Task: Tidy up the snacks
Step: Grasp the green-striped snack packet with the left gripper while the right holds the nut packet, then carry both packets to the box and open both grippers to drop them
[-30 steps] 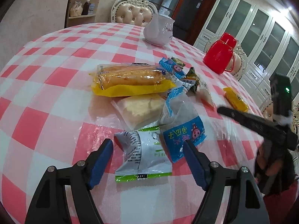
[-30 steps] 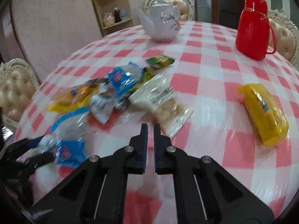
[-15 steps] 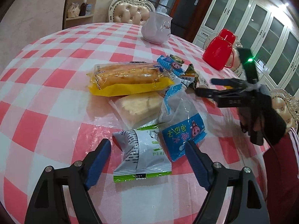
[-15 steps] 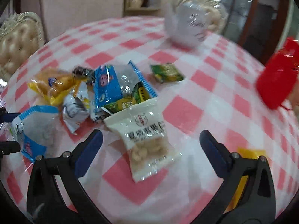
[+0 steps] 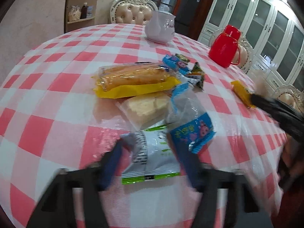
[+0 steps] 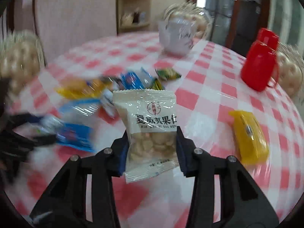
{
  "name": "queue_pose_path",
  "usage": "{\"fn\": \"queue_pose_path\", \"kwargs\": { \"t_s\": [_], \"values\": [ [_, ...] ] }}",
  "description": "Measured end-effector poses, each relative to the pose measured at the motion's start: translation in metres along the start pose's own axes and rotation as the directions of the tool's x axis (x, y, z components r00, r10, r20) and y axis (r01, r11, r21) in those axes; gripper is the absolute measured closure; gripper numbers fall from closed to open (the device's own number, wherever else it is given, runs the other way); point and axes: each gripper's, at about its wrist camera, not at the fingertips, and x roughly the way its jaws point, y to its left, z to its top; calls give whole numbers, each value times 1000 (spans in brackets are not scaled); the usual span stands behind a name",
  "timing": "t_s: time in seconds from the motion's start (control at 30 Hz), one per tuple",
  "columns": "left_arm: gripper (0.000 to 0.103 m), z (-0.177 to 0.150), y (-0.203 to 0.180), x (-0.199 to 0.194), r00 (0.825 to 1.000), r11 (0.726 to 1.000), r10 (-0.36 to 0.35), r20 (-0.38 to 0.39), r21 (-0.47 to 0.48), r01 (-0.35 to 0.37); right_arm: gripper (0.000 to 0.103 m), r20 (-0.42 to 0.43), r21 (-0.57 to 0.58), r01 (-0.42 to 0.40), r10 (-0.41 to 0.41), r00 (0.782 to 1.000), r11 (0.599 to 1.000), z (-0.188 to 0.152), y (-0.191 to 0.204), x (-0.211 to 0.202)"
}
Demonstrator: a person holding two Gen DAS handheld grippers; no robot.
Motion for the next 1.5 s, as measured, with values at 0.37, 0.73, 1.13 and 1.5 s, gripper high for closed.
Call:
{"fn": "queue_pose_path", "kwargs": {
  "t_s": [0.37, 0.73, 1.13, 1.5],
  "values": [
    [73, -6, 13, -31, 990, 998, 57, 127, -21, -54, 56, 44, 271, -72, 62, 997, 960, -59, 51, -28],
    [24, -15, 15, -30, 992, 994, 104, 68, -23, -103, 56, 93, 297, -124, 100, 991, 947, -64, 65, -44],
    [69, -24, 14, -37, 987, 990, 143, 66, -5, -143, 56, 92, 260, -128, 107, 990, 957, -64, 71, -43],
    [69, -58, 32, -99, 965, 983, 184, 186, -48, -178, 56, 130, 213, -257, 234, 964, 943, -61, 115, -50]
  ]
}}
